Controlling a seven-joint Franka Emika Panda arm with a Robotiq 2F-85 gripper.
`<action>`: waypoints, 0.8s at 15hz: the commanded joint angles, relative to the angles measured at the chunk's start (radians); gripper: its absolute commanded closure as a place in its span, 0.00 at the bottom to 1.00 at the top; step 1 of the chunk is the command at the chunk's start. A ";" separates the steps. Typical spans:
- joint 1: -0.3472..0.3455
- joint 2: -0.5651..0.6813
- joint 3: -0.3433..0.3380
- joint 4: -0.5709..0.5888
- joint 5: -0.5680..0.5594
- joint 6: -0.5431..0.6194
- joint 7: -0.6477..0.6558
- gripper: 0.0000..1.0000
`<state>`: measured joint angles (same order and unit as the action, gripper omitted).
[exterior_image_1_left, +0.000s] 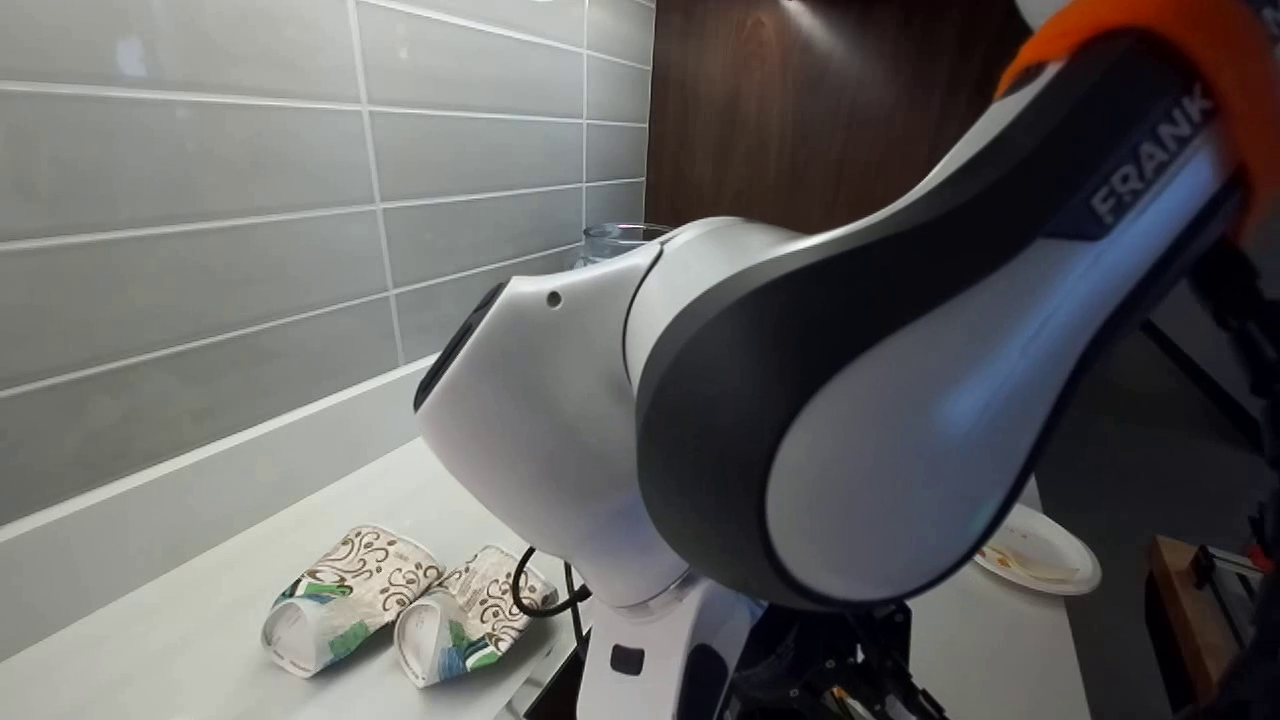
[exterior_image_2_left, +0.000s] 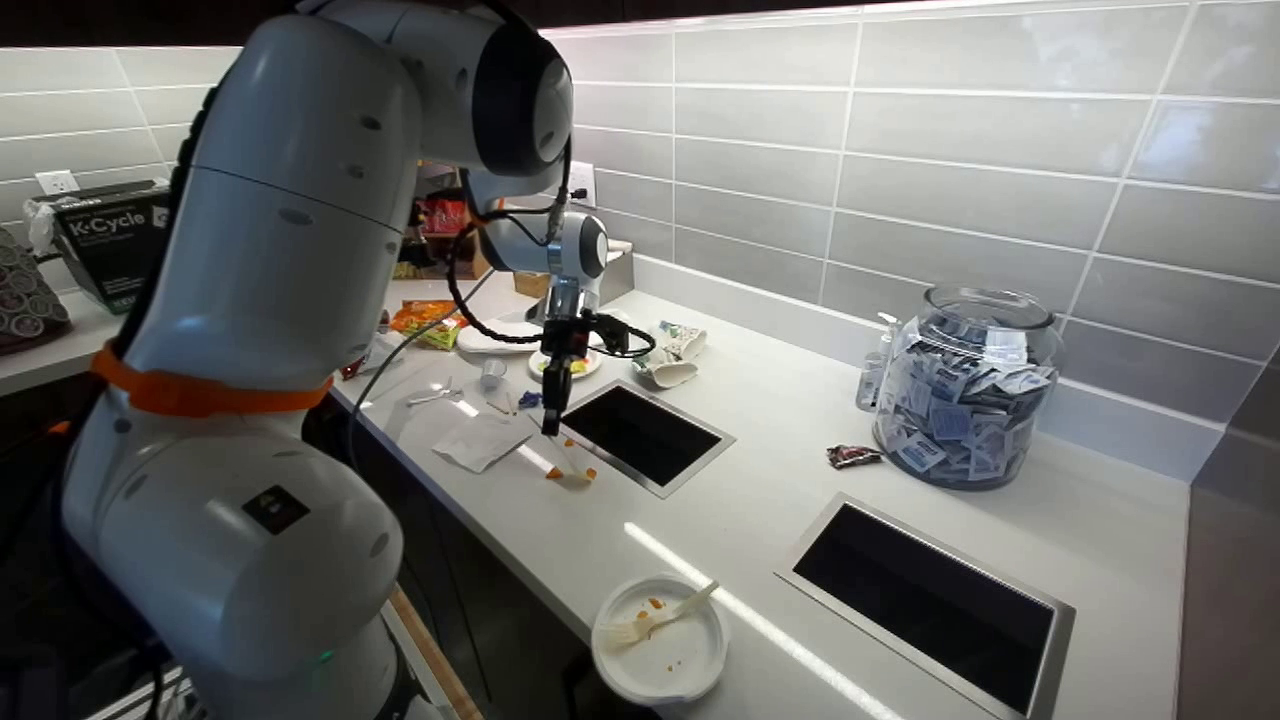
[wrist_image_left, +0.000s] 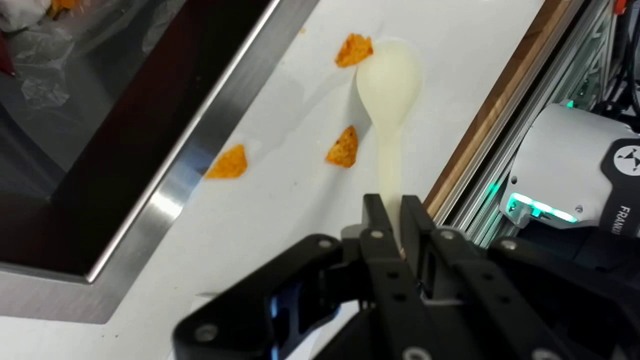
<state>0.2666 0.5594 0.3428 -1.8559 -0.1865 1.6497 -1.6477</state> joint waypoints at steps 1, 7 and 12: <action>-0.002 0.023 -0.002 0.022 0.009 0.049 -0.022 0.97; 0.004 0.015 -0.004 0.028 0.006 0.107 -0.008 0.97; 0.003 0.003 -0.003 0.020 0.013 0.155 0.007 0.97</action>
<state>0.2672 0.5587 0.3426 -1.8312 -0.1854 1.7424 -1.6460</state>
